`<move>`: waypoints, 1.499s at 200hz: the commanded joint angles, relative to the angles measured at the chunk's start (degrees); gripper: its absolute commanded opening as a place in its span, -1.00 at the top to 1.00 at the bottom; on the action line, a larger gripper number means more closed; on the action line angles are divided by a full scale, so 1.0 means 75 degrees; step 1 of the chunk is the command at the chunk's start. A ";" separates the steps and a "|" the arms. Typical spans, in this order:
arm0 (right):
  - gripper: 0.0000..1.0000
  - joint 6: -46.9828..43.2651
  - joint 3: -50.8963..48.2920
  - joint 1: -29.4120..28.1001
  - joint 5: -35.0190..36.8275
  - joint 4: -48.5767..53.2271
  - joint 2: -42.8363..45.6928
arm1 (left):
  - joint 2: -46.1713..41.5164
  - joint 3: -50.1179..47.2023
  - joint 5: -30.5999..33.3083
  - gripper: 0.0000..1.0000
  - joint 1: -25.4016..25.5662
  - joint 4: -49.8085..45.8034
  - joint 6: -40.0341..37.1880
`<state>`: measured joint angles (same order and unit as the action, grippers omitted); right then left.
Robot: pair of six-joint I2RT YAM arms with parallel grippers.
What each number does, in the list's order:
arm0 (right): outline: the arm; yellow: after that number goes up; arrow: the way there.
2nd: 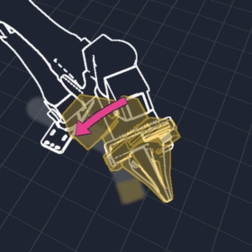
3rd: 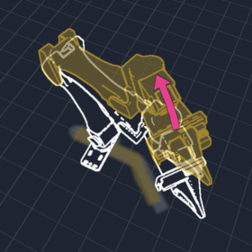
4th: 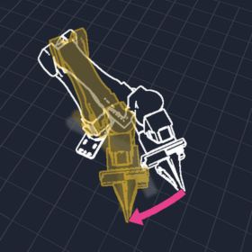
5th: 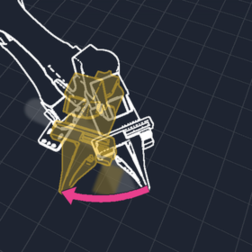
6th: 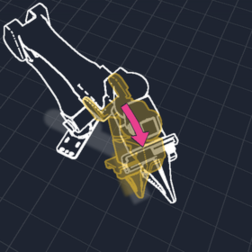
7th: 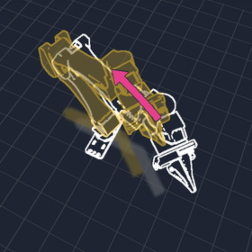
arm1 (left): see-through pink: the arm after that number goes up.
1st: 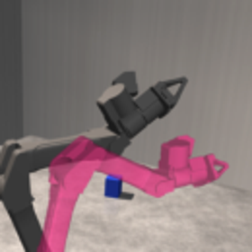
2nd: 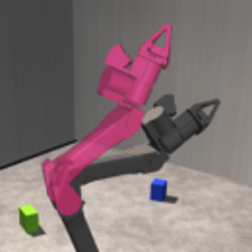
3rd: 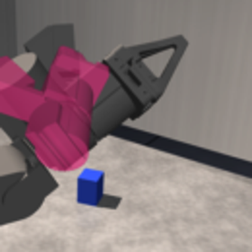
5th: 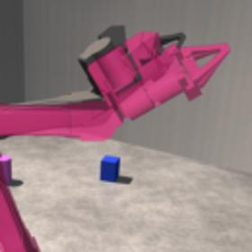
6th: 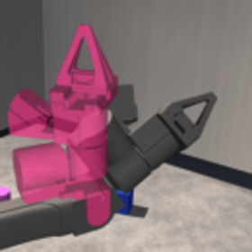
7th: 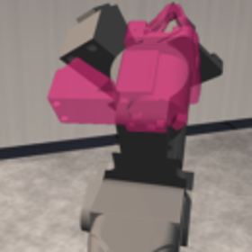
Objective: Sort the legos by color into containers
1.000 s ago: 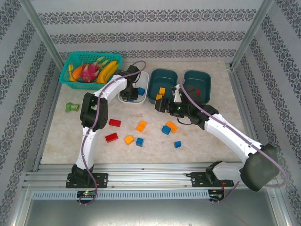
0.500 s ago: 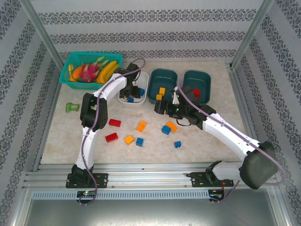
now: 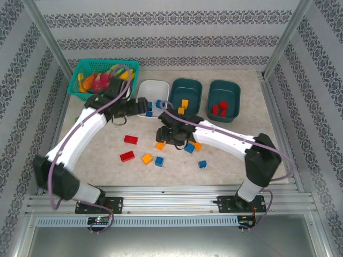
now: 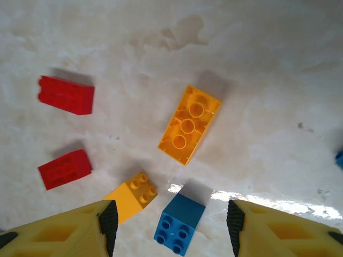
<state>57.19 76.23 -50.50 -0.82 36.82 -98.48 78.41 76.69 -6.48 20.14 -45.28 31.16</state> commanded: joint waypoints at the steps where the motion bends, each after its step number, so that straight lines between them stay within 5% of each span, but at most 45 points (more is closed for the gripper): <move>1: -0.18 0.1045 0.0616 -0.0159 0.0518 0.0961 -0.0608 | -0.1215 -0.1572 -0.0448 -0.88 -0.0008 0.0554 0.0725; 60: -0.22 0.2255 0.1531 -0.0274 0.0391 0.1126 -0.2167 | -0.5509 -0.4308 -0.1091 -1.00 -0.0011 0.0265 0.1485; 110: -0.20 0.2317 0.2133 -0.0252 0.0527 0.1059 -0.2956 | -0.7086 -0.4748 -0.1319 -1.00 -0.0008 -0.0691 0.1808; 151: -0.15 0.2403 0.2310 -0.0190 0.0555 0.1270 -0.3311 | -0.7165 -0.4644 -0.1291 -1.00 -0.0013 -0.0831 0.1702; 201: 0.42 0.2173 0.2239 -0.0087 0.0713 0.1292 -0.3301 | -0.7103 -0.4638 -0.1419 -0.97 -0.0010 -0.0655 0.1673; 234: 0.54 0.1463 0.2492 -0.0044 0.1375 0.1676 -0.2789 | -0.6904 -0.4673 -0.1514 -0.95 -0.0006 -0.0313 0.1606; 300: 0.56 -0.0866 0.2656 0.1633 0.2059 0.2227 -0.1438 | -0.4392 -0.3846 -0.1993 -0.93 0.0030 0.1801 0.1108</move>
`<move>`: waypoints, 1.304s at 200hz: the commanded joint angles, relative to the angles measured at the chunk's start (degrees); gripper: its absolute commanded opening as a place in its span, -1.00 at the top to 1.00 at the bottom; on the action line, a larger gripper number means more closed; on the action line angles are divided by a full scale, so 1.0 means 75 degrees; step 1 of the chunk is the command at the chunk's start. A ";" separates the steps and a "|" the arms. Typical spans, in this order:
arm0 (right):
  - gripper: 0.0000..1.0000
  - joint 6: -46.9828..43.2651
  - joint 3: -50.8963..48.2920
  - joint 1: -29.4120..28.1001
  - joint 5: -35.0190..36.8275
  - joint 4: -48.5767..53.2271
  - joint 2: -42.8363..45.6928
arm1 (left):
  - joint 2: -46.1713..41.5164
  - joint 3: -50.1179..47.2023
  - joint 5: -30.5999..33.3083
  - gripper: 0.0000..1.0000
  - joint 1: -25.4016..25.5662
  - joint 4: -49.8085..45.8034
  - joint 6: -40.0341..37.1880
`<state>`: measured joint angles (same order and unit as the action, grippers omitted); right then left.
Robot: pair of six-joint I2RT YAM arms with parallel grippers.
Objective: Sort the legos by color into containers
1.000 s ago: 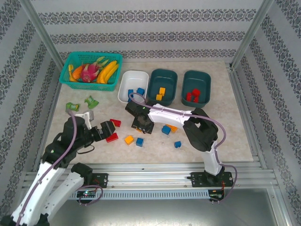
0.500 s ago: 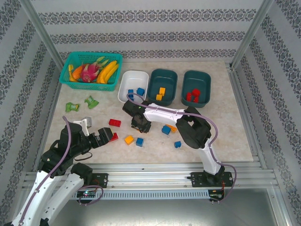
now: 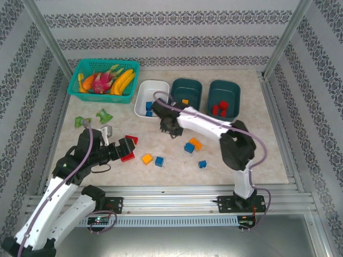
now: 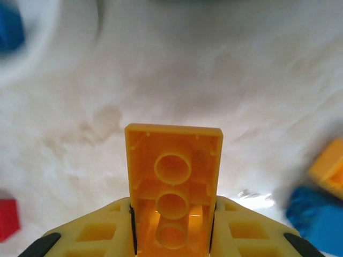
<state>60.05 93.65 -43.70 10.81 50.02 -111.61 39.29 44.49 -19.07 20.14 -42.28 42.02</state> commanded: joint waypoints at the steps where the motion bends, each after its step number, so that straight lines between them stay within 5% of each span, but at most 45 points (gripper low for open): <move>1: 0.56 -0.1276 0.0345 0.0757 0.0495 0.0467 0.0303 | 0.0869 0.0457 -0.0321 -0.93 0.0032 0.1451 -0.0340; 45: 0.57 -0.2123 0.1989 0.1992 -0.0126 0.1026 -0.1058 | 0.3032 0.1408 -0.0527 -0.94 0.0206 0.2908 -0.0225; 124: 0.51 -0.2245 0.3328 0.2615 -0.0566 0.1216 -0.2810 | 0.5232 0.2508 -0.0408 -0.93 0.0520 0.3633 -0.0238; 204: 0.02 -0.2185 0.3856 0.2561 -0.0741 0.1332 -0.2639 | 0.5307 0.2751 -0.0136 -0.92 0.0586 0.3292 -0.0293; 261: -0.02 -0.2453 0.4254 0.2337 -0.0536 0.1268 -0.1353 | 0.4687 0.2914 0.0180 -0.92 0.0586 0.2444 -0.0400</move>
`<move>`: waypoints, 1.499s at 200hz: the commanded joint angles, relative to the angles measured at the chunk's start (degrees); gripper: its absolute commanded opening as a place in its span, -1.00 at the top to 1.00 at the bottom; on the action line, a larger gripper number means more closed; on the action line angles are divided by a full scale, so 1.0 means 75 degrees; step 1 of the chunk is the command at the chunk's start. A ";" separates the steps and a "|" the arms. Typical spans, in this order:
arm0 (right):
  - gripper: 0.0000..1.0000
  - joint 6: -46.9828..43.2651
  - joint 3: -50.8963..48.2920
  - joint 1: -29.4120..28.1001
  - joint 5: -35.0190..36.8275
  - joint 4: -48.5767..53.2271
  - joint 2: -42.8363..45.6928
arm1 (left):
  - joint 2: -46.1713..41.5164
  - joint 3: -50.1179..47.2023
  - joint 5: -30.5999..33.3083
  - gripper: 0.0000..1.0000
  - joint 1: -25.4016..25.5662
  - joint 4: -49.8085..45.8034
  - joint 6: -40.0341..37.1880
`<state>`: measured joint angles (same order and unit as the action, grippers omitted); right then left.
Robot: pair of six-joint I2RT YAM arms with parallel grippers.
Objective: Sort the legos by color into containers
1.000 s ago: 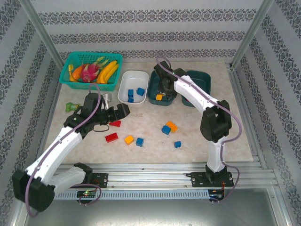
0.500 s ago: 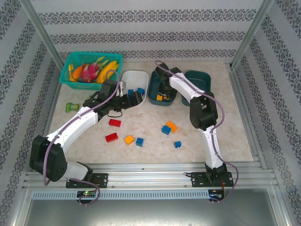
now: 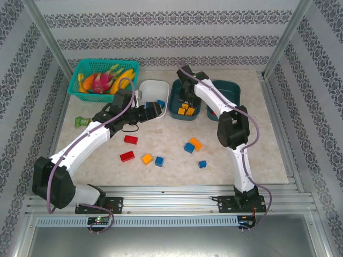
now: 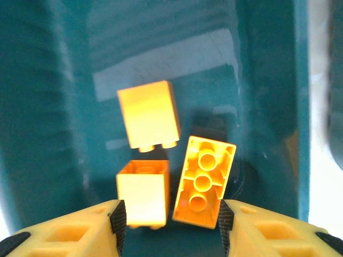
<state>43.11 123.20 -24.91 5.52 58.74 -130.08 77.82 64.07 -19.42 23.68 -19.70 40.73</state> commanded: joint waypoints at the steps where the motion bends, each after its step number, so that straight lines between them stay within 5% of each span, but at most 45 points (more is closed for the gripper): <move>1: -0.02 -0.0200 0.0305 -0.0171 0.0174 0.0103 0.1135 | -0.0468 0.0309 0.0230 -0.92 0.0113 -0.0587 -0.0234; 84: -0.09 -0.0955 -0.4325 -0.0874 -0.0362 -0.1860 0.5437 | -0.1290 0.0314 0.0191 -0.83 0.0328 -0.2504 -0.1127; 133: -0.15 -0.1420 -0.8829 -0.1323 -0.3151 -0.4199 0.8382 | -0.0672 -0.0102 0.0802 -0.61 0.1891 -0.3452 -0.1770; 178: -0.23 -0.0913 -1.2190 -0.1868 -0.3695 -0.5321 1.1027 | 0.0385 -0.0416 0.1701 -0.40 0.3016 -0.3342 -0.0798; 224: -0.26 -0.0107 -1.3161 -0.1923 -0.3231 -0.5137 1.2735 | 0.1659 -0.0012 0.2434 -0.27 0.3795 -0.3823 0.0194; 300: -0.26 -0.0031 -1.3259 -0.1920 -0.3736 -0.4850 1.3059 | 0.2765 0.0507 0.2658 -0.18 0.3862 -0.3935 0.0282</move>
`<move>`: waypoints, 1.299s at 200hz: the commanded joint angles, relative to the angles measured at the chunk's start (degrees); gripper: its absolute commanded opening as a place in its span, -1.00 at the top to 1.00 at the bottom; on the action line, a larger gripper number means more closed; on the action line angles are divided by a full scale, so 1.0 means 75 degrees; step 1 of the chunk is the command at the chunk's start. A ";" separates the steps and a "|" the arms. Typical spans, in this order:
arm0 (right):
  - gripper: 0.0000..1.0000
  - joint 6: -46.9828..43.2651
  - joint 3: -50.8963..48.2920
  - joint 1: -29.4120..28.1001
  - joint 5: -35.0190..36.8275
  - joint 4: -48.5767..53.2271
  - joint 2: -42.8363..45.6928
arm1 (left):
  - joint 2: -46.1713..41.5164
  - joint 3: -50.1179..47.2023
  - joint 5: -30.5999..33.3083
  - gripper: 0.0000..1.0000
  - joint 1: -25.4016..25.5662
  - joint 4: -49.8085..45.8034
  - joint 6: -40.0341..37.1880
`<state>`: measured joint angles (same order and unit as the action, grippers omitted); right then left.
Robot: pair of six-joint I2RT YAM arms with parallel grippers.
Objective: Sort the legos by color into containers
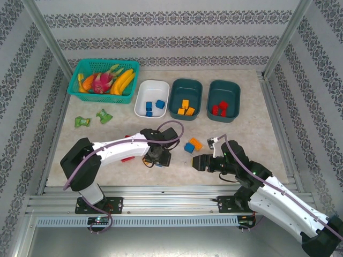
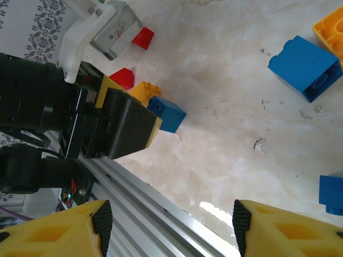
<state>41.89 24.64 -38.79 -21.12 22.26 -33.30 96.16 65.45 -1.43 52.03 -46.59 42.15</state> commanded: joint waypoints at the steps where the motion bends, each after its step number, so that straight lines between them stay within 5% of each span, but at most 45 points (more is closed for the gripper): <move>1: -0.27 0.0133 -0.0120 -0.0074 -0.0178 0.0011 0.0153 | 0.0335 0.0328 0.0266 -0.18 0.0082 -0.0356 0.0090; 168: -0.25 0.0088 0.0396 -0.0059 0.0005 -0.0068 -0.0097 | 0.0948 0.1184 0.0768 0.39 0.0017 -0.0659 -0.0179; 260: -0.28 -0.0304 0.2647 0.0017 0.1636 -0.1489 -0.2199 | 0.1358 0.4694 0.0358 0.44 -0.2745 -0.1567 -0.1546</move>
<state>40.99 40.45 -38.79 -14.31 17.69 -45.41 103.72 95.00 1.72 36.27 -53.84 35.51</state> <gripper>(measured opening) 0.627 0.336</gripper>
